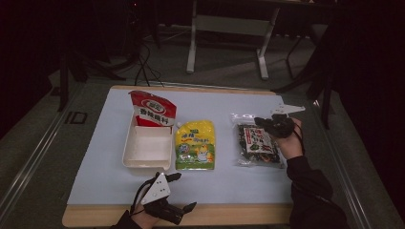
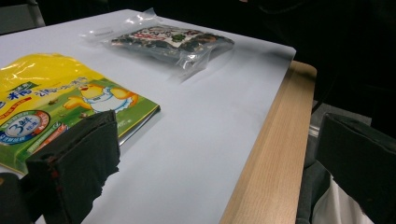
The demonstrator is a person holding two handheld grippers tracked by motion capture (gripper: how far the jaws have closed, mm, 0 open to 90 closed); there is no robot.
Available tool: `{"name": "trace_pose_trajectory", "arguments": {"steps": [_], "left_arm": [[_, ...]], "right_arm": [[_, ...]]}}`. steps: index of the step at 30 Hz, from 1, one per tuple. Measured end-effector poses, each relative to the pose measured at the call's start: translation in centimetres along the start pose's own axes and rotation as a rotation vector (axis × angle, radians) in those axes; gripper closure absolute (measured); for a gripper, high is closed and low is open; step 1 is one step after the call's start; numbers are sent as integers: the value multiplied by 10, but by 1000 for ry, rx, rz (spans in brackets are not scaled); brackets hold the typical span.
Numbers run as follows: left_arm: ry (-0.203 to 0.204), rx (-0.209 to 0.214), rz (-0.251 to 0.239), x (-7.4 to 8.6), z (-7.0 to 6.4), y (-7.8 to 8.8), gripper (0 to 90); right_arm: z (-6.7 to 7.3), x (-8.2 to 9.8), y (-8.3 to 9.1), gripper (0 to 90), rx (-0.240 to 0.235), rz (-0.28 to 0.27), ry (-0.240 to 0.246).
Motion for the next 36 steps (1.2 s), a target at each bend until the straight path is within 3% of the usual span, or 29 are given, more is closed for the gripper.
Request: {"name": "trace_pose_trajectory", "arguments": {"steps": [11, 17, 22, 29, 36], "left_arm": [[-1, 8, 9, 1, 1, -3, 14], [0, 7, 5, 0, -1, -3, 14], [4, 2, 11, 1, 1, -3, 14], [0, 4, 16, 2, 0, -4, 15], [-4, 6, 15, 1, 0, -4, 14]], "right_arm": [[-60, 54, 2, 900, 120, 86, -106], [-85, 81, -5, 900, 173, 118, -186], [-92, 96, -13, 900, 182, 145, -228], [-92, 102, -19, 900, 207, 182, -237], [-80, 106, -22, 900, 193, 205, -240]]}}
Point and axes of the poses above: each handheld gripper's, and its own axes: y roughly backward along the jaws, x roughly out of its underside, z roughly to its left, the point moved 8 cm from there along -y, roughly forward along the jaws, and after that the axes turned 1 degree about x, right-handed, at the moved point
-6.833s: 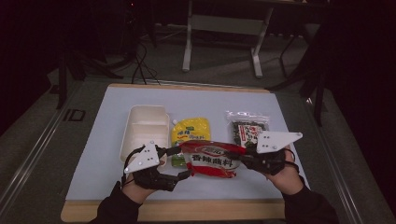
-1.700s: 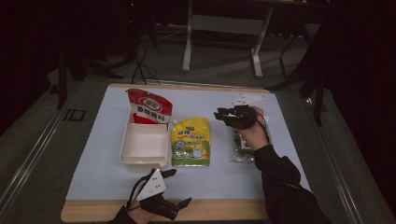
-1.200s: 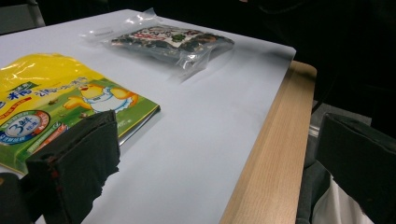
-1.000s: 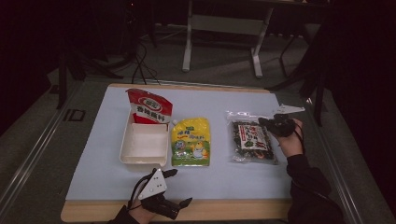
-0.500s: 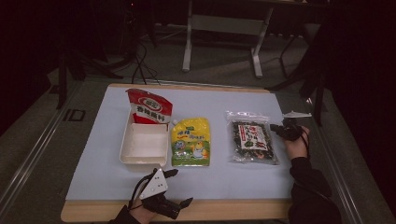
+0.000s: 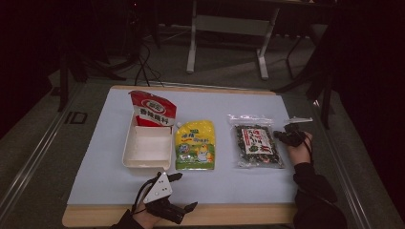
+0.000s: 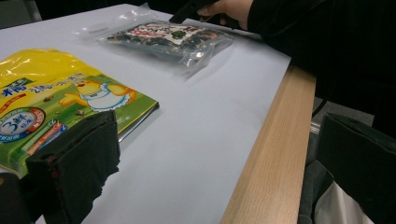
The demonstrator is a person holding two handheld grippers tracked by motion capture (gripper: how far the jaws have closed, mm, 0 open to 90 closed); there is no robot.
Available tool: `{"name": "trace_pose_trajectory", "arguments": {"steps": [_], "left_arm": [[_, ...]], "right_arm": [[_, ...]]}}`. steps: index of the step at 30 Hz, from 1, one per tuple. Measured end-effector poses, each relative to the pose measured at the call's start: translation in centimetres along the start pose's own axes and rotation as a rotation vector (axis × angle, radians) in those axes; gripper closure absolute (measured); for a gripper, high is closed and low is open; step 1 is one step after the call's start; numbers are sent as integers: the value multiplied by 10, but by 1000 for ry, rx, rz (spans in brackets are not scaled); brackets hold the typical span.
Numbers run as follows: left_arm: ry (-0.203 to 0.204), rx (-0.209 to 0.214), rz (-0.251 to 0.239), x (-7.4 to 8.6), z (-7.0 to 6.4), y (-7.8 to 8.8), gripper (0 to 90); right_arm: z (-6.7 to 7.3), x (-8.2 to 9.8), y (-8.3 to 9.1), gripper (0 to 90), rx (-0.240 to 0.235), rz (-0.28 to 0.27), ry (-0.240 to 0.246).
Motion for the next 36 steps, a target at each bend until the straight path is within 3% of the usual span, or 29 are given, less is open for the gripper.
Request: {"name": "trace_pose_trajectory", "arguments": {"steps": [14, 30, 34, 36], "left_arm": [[-8, 6, -2, -2, -2, 0, 14], [-12, 12, 3, -2, -3, -1, 15], [-14, 13, 4, -2, -3, -1, 15], [-15, 11, 3, -2, -3, -1, 15]], "right_arm": [[57, 17, 15, 900, -97, 27, 70], [101, 38, 43, 900, -181, 41, 116], [105, 37, 45, 900, -172, 37, 147], [106, 35, 49, 900, -185, 29, 137]]}}
Point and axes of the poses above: each handheld gripper's, and its own axes: y roughly backward along the jaws, x roughly out of its underside, z roughly to its left, the point moved 8 cm from there along -y, roughly forward along the jaws, and after that the axes turned 1 degree about x, right-handed, at the moved point
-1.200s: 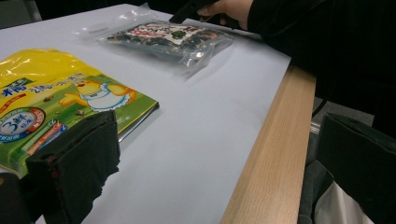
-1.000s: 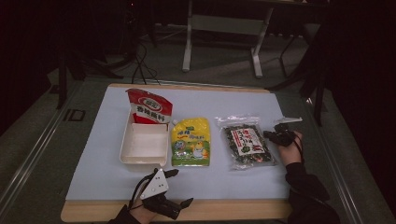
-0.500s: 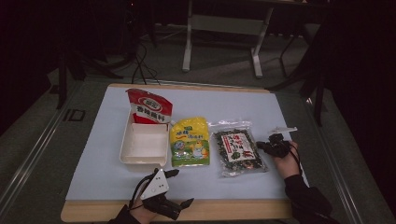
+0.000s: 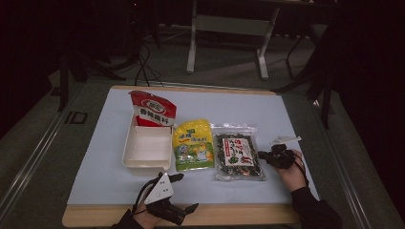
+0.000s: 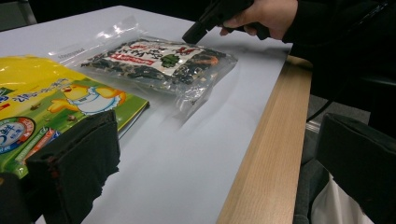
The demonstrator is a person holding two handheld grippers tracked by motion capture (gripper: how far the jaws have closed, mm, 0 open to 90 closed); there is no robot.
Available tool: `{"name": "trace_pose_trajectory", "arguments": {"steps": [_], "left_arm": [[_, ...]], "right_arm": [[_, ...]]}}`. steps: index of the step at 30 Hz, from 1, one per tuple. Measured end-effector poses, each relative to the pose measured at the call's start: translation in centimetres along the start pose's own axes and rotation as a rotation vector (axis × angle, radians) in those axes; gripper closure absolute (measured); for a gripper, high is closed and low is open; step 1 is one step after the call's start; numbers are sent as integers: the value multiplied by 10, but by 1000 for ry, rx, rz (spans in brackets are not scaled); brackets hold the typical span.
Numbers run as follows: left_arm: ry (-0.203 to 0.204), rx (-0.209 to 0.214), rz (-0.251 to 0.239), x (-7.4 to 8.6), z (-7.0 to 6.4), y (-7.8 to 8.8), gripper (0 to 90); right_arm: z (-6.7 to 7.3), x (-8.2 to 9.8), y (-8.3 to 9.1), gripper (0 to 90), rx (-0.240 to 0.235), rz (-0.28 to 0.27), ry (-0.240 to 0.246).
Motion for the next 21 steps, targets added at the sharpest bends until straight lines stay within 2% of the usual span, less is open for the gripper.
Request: {"name": "trace_pose_trajectory", "arguments": {"steps": [4, 6, 12, 16, 21], "left_arm": [[2, 0, 1, 0, 0, 0, 15], [0, 0, 1, 0, 0, 0, 14], [1, 2, 4, 1, 0, -1, 14], [2, 0, 3, 1, 1, -1, 15], [0, 2, 4, 1, 0, -1, 15]], "right_arm": [[-6, -8, 4, 899, 7, -30, -9], [-8, -16, 6, 847, 2, -51, -6], [-15, -42, 7, 802, 6, -85, 10], [-22, -56, 1, 743, 6, -74, 22], [-35, -66, -13, 661, 29, -46, 32]]}}
Point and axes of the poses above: each handheld gripper's, and its own axes: y roughly backward along the jaws, x roughly out of its underside, z roughly to its left, the point moved 8 cm from there along -y, roughly forward along the jaws, and after that the axes turned 1 degree about x, right-handed, at the moved point
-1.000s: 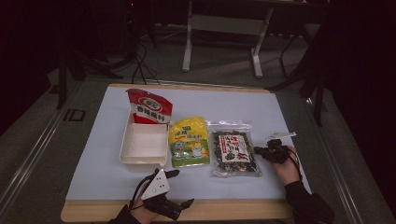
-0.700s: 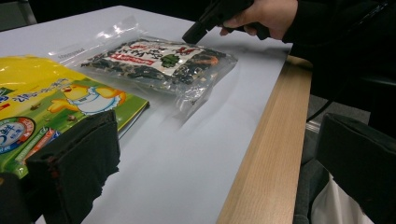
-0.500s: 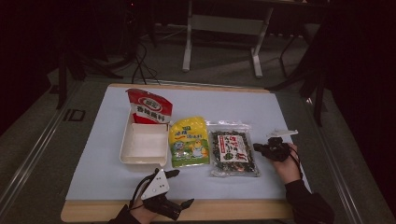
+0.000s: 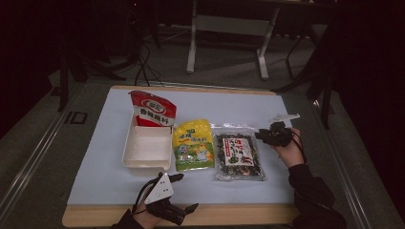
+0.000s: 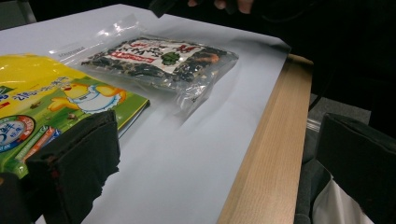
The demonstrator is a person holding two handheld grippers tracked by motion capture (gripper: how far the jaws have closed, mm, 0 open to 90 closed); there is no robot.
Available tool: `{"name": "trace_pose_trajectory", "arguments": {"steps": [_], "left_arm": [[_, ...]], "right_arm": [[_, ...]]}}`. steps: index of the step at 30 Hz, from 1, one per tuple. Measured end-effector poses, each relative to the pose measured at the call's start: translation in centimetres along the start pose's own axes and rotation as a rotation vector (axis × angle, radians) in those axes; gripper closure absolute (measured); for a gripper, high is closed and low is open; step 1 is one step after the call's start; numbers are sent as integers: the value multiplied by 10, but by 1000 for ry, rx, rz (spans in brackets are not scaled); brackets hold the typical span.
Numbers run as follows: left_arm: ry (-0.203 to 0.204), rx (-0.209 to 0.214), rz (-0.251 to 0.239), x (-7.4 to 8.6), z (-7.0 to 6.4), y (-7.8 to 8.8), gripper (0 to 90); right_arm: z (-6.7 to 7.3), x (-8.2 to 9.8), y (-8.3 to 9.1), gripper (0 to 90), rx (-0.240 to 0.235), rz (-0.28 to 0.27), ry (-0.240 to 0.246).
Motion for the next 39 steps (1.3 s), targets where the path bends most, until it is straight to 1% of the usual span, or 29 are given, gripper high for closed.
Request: {"name": "trace_pose_trajectory", "arguments": {"steps": [2, 3, 5, 6, 7, 9, 11, 12, 13, 15, 16, 18, 19, 22, 24, 25, 26, 27, 28, 30, 33, 34, 35, 37, 39], "left_arm": [[-1, -1, 2, 0, 0, 0, 14], [2, -2, 2, 1, 1, 0, 15], [2, -2, 2, 1, 1, 0, 15], [2, -3, 2, 1, 1, 0, 15], [2, -3, 3, 1, 1, 0, 15], [4, -4, 2, 1, 1, 0, 14], [6, -5, 2, 2, 1, 0, 15], [7, -6, 5, 2, 2, 0, 14], [7, -6, 7, 3, 2, 0, 15], [12, -8, 7, 3, 2, 0, 14], [13, -7, 6, 3, 2, 0, 14], [14, -7, 12, 5, 3, -1, 15], [17, -7, 12, 5, 3, -1, 14], [18, -8, 12, 5, 3, -1, 15], [19, -9, 14, 6, 3, 0, 14], [20, -11, 14, 6, 4, 0, 15], [21, -11, 12, 6, 4, 0, 15], [21, -12, 12, 6, 4, 0, 15], [20, -12, 12, 6, 4, 1, 14], [23, -14, 12, 6, 5, 0, 15], [24, -13, 13, 7, 5, 0, 15], [23, -14, 14, 7, 4, 0, 15], [21, -14, 15, 6, 4, 0, 14], [21, -12, 12, 6, 4, 0, 15], [21, -13, 12, 6, 4, 0, 14]], "right_arm": [[-4, -1, -8, 608, 1, 20, 0], [-6, -1, -11, 602, 15, 29, 1], [-11, -1, -18, 575, 18, 44, -8], [-14, -1, -21, 572, 30, 44, -7], [-17, -2, -24, 561, 32, 52, -16], [-22, -5, -28, 532, 33, 51, -35], [-26, -7, -33, 481, 28, 54, -38], [-27, -9, -34, 474, 27, 56, -40], [-27, -10, -37, 454, 17, 63, -36], [-29, -12, -42, 425, 12, 75, -39], [-29, -12, -45, 396, -3, 80, -40], [-31, -14, -50, 376, -8, 90, -40], [-32, -15, -53, 353, -18, 88, -43], [-32, -17, -60, 344, -53, 93, -57], [-31, -16, -63, 374, -65, 108, -45], [-31, -15, -64, 390, -67, 116, -31], [-31, -15, -65, 439, -58, 126, -19], [-30, -14, -65, 483, -63, 137, -11], [-29, -14, -66, 519, -73, 137, -8], [-28, -14, -65, 632, -67, 144, -4], [-28, -14, -64, 808, -20, 159, 41], [-26, -11, -66, 836, -9, 180, 60], [-24, -9, -67, 875, 4, 187, 80], [-22, -10, -67, 900, 32, 187, 109], [-22, -14, -63, 900, 44, 172, 120]]}}
Point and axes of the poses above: each handheld gripper's, and its own axes: y roughly backward along the jaws, x roughly out of its underside, z roughly to its left, the point moved 8 cm from there along -y, roughly forward along the jaws, and after that the axes turned 1 degree about x, right-handed, at the moved point
